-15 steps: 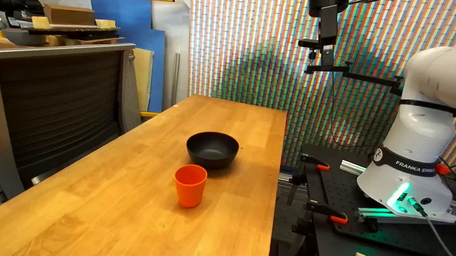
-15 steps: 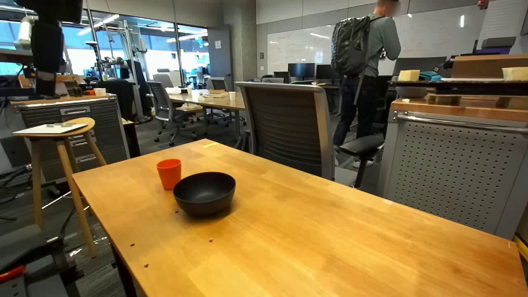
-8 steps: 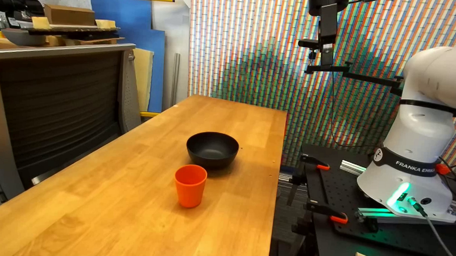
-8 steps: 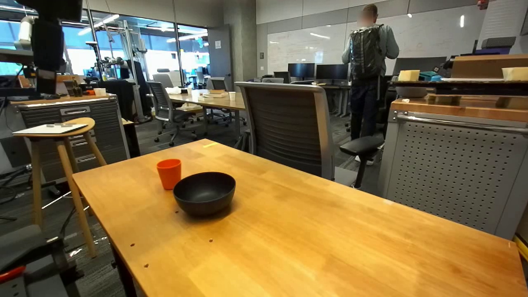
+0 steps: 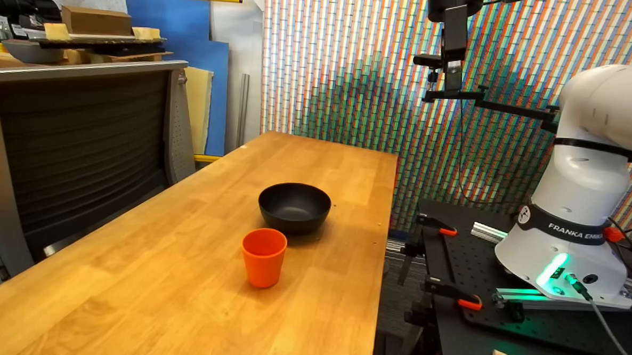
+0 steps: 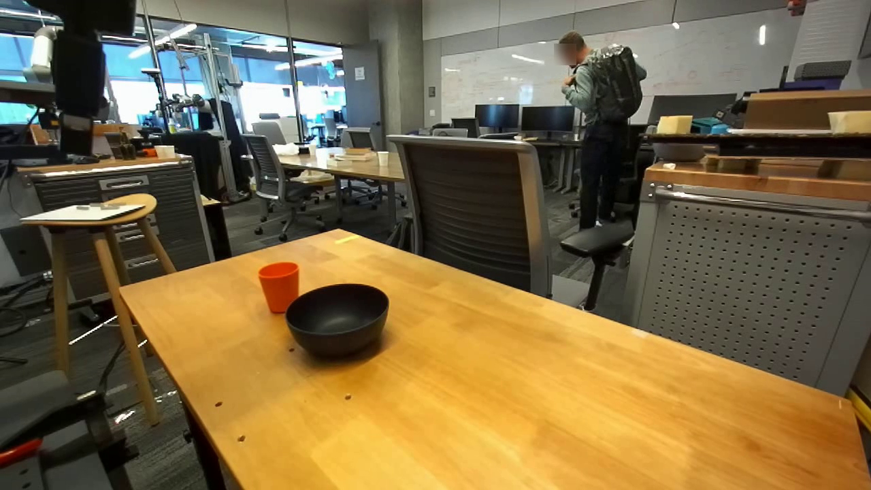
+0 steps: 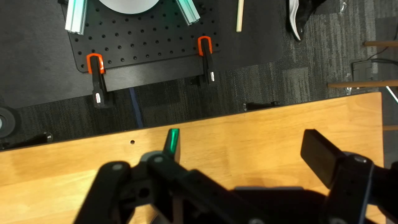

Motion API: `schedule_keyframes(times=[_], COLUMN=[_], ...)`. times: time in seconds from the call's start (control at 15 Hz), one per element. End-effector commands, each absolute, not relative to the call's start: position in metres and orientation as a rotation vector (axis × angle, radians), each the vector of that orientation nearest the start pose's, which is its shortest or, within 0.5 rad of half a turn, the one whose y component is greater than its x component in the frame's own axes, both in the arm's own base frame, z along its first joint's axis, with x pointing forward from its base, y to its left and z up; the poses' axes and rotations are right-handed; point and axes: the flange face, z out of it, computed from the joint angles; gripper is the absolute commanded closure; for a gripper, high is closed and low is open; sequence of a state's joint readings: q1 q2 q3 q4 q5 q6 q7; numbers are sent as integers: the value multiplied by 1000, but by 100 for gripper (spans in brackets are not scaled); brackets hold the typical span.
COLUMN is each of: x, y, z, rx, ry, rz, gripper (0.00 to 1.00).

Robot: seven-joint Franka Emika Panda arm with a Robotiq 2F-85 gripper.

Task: Place the orange cup in the black bowl

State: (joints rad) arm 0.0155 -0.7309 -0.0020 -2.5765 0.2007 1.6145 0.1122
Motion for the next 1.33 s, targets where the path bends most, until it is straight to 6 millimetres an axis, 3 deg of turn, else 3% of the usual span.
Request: schedule_keyframes(times=[0.0, 1.07, 1.27], x=[304, 304, 347], y=[25, 25, 42], z=[477, 477, 453], rx=[-2929, -2929, -2952], ry=[191, 191, 233], rz=[360, 360, 378], gripper=[0, 0, 0])
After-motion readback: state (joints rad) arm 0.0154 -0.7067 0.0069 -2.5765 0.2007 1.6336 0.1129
